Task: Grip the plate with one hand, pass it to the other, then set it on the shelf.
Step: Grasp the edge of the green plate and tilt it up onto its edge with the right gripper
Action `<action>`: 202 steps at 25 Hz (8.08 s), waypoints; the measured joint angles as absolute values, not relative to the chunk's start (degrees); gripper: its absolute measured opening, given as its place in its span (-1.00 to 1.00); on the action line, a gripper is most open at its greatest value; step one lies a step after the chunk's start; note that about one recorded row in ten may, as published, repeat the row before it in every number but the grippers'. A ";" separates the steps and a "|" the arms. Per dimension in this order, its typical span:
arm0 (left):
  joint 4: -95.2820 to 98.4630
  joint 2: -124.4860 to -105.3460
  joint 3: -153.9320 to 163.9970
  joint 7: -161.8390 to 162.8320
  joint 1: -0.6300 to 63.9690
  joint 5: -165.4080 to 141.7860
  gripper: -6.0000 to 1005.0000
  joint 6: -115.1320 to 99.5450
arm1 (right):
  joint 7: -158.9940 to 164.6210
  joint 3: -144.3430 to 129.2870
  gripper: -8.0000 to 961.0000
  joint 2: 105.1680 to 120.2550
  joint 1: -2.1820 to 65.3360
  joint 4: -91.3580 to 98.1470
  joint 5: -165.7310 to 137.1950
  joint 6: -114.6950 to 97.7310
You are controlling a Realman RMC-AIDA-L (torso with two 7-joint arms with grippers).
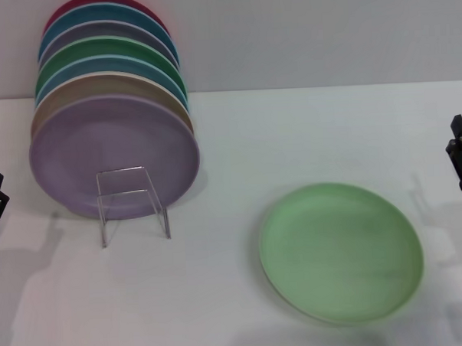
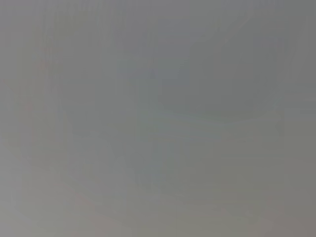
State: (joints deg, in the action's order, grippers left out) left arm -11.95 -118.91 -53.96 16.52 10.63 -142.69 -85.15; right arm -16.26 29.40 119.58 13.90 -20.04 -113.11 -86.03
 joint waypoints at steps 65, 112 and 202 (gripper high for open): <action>-12.41 -119.00 -54.09 16.98 10.15 -142.32 0.67 -87.51 | -22.26 104.66 0.39 118.84 18.39 -84.85 -145.07 78.16; -12.32 -118.74 -54.58 16.63 10.72 -142.29 0.67 -87.62 | -21.50 107.60 -0.75 118.74 24.47 -72.57 -151.23 78.28; -12.01 -118.65 -54.75 16.61 11.78 -142.21 0.67 -87.38 | -24.07 108.45 -0.93 119.00 24.62 -77.24 -152.04 73.55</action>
State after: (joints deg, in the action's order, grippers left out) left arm -12.01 -118.65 -54.75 16.61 11.78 -142.21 -87.38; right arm -24.07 108.45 119.00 24.62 -77.24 -152.04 73.55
